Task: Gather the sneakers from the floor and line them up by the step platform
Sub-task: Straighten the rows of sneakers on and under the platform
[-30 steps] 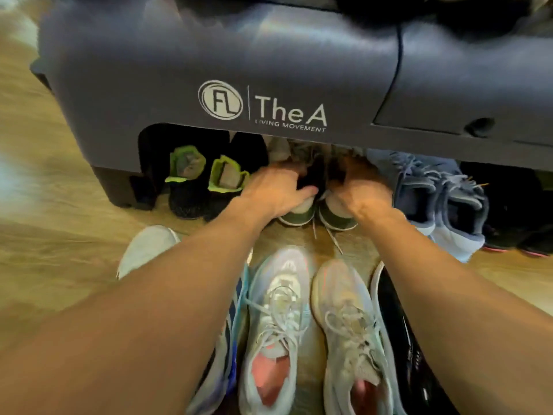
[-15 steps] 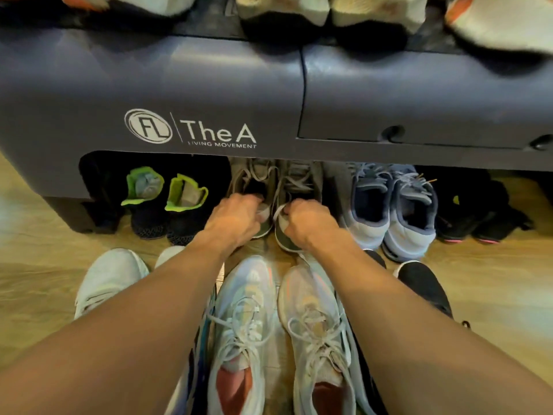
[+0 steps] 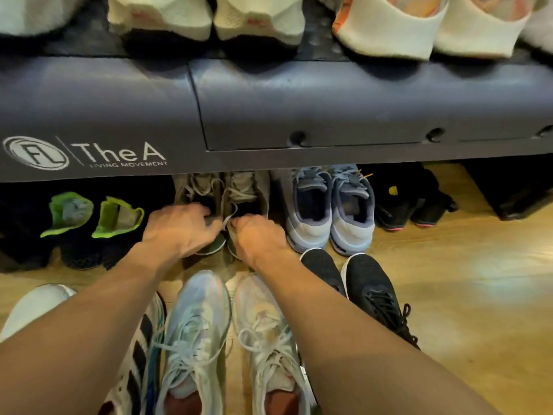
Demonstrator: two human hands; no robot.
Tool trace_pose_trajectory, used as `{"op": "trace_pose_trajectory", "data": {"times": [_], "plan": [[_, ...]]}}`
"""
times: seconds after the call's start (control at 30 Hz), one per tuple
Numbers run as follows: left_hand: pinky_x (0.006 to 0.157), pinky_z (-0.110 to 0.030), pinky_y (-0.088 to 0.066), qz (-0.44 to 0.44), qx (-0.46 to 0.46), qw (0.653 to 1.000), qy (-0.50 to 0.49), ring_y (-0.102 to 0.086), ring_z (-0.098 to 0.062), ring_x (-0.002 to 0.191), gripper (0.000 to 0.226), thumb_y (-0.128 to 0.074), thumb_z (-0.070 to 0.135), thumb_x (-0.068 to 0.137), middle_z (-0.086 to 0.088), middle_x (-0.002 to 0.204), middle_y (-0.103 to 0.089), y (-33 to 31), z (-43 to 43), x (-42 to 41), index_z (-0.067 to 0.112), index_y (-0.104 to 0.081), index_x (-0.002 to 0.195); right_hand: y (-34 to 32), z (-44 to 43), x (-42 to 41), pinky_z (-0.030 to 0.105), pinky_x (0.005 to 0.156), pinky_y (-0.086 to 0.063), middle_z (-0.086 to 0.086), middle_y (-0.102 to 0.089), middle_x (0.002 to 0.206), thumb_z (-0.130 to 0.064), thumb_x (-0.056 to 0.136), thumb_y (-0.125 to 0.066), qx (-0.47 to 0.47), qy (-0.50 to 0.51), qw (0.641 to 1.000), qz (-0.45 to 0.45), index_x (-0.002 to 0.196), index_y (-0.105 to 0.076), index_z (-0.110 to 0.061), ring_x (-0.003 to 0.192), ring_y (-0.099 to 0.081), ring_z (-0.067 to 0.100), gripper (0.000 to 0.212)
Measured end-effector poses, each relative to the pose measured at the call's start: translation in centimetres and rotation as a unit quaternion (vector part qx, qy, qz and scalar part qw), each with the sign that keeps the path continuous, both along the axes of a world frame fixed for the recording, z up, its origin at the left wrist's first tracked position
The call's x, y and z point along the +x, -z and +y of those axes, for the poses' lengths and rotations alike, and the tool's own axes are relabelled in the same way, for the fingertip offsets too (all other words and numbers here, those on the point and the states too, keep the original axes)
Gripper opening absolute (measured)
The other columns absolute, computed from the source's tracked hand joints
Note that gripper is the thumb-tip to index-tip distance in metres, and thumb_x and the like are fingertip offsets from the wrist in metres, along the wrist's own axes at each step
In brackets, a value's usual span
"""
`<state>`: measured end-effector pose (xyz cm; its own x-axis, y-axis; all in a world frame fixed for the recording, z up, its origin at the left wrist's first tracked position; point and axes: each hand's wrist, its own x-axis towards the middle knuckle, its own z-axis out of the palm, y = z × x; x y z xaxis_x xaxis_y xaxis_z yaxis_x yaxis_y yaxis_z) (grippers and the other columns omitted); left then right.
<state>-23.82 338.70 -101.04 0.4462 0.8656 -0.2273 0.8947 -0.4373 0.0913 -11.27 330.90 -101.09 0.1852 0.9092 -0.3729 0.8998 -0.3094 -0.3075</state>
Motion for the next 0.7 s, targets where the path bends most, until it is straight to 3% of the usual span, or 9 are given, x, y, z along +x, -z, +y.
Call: {"op": "trace_pose_trajectory", "data": {"times": [0.1,0.17,0.2,0.27,0.33,0.43,0.53,0.6,0.7], "plan": [[0.073,-0.034,-0.042,-0.061,0.095,0.994,0.000,-0.064,-0.032,0.092,0.051,-0.035,0.063,0.086,-0.013,0.099,-0.070,-1.8,-1.1,2.7,0.027,-0.067,0.101,-2.0,-0.1,3.0,0.035,0.088,-0.050,0.009,-0.059,0.125,-0.035,0.083,-0.069,-0.010,0.051,0.989,0.137,0.135,-0.052,-0.024,0.110,-0.059,0.028,0.056],[0.080,-0.037,-0.045,-0.104,0.058,0.993,-0.003,-0.062,-0.035,0.097,0.050,-0.038,0.058,0.088,-0.017,0.107,-0.067,-2.7,-1.8,5.4,0.021,-0.065,0.108,-3.5,-0.8,6.3,0.032,0.073,-0.052,0.011,-0.067,0.104,-0.037,0.080,-0.073,0.011,0.100,0.977,0.189,0.121,-0.063,-0.016,0.087,-0.063,0.024,0.047],[0.083,-0.038,-0.044,-0.112,0.021,0.993,-0.011,-0.060,-0.037,0.102,0.051,-0.039,0.056,0.090,-0.019,0.113,-0.065,-2.9,-2.2,6.9,0.017,-0.064,0.111,-4.1,-1.2,8.0,0.032,0.072,-0.051,0.013,-0.068,0.101,-0.038,0.082,-0.070,0.015,0.115,0.979,0.168,0.114,-0.066,-0.013,0.085,-0.063,0.025,0.041],[0.083,-0.036,-0.042,-0.117,-0.049,0.992,-0.007,-0.058,-0.037,0.107,0.052,-0.037,0.054,0.093,-0.019,0.119,-0.062,-3.1,-3.1,10.0,0.014,-0.063,0.113,-4.4,-2.3,11.4,0.033,0.079,-0.048,0.016,-0.066,0.112,-0.041,0.087,-0.061,0.013,0.139,0.990,0.017,0.114,-0.065,-0.012,0.100,-0.062,0.032,0.040],[0.077,-0.034,-0.040,-0.130,-0.086,0.987,0.046,-0.059,-0.034,0.105,0.046,-0.039,0.054,0.092,-0.016,0.116,-0.064,-2.6,-4.5,12.9,0.019,-0.062,0.109,-4.1,-4.0,14.0,0.036,0.082,-0.049,0.017,-0.063,0.118,-0.039,0.085,-0.061,0.012,0.206,0.975,-0.079,0.118,-0.062,-0.013,0.108,-0.060,0.036,0.042],[0.072,-0.033,-0.043,-0.104,-0.124,0.980,0.115,-0.061,-0.032,0.101,0.046,-0.048,0.061,0.086,-0.010,0.112,-0.065,-1.0,-6.3,16.0,0.022,-0.062,0.104,-2.5,-6.9,15.4,0.041,0.085,-0.050,0.016,-0.058,0.124,-0.045,0.083,-0.064,-0.054,0.249,0.963,-0.090,0.123,-0.056,-0.015,0.111,-0.059,0.037,0.051],[0.075,-0.036,-0.039,-0.027,-0.151,0.981,0.115,-0.055,-0.034,0.112,0.060,-0.056,0.063,0.082,-0.011,0.122,-0.057,0.9,-7.8,17.3,0.018,-0.055,0.121,-0.2,-8.2,15.4,0.042,0.087,-0.051,0.013,-0.053,0.129,-0.036,0.088,-0.063,-0.082,0.200,0.974,-0.067,0.128,-0.051,-0.017,0.112,-0.057,0.036,0.047],[0.079,-0.038,-0.041,-0.020,-0.121,0.986,0.112,-0.055,-0.034,0.114,0.050,-0.057,0.052,0.087,-0.012,0.123,-0.057,1.7,-8.3,17.6,0.017,-0.053,0.122,0.5,-8.1,15.5,0.039,0.085,-0.047,0.014,-0.053,0.128,-0.022,0.088,-0.062,-0.057,0.197,0.977,-0.056,0.128,-0.051,-0.016,0.114,-0.055,0.036,0.041],[0.079,-0.040,-0.045,-0.051,-0.039,0.990,0.122,-0.060,-0.036,0.105,0.039,-0.054,0.046,0.091,-0.013,0.114,-0.063,2.0,-8.5,17.3,0.018,-0.055,0.118,0.9,-7.7,15.4,0.036,0.083,-0.047,0.016,-0.059,0.123,-0.017,0.089,-0.060,-0.009,0.222,0.974,-0.032,0.124,-0.055,-0.020,0.112,-0.056,0.038,0.036]]}}
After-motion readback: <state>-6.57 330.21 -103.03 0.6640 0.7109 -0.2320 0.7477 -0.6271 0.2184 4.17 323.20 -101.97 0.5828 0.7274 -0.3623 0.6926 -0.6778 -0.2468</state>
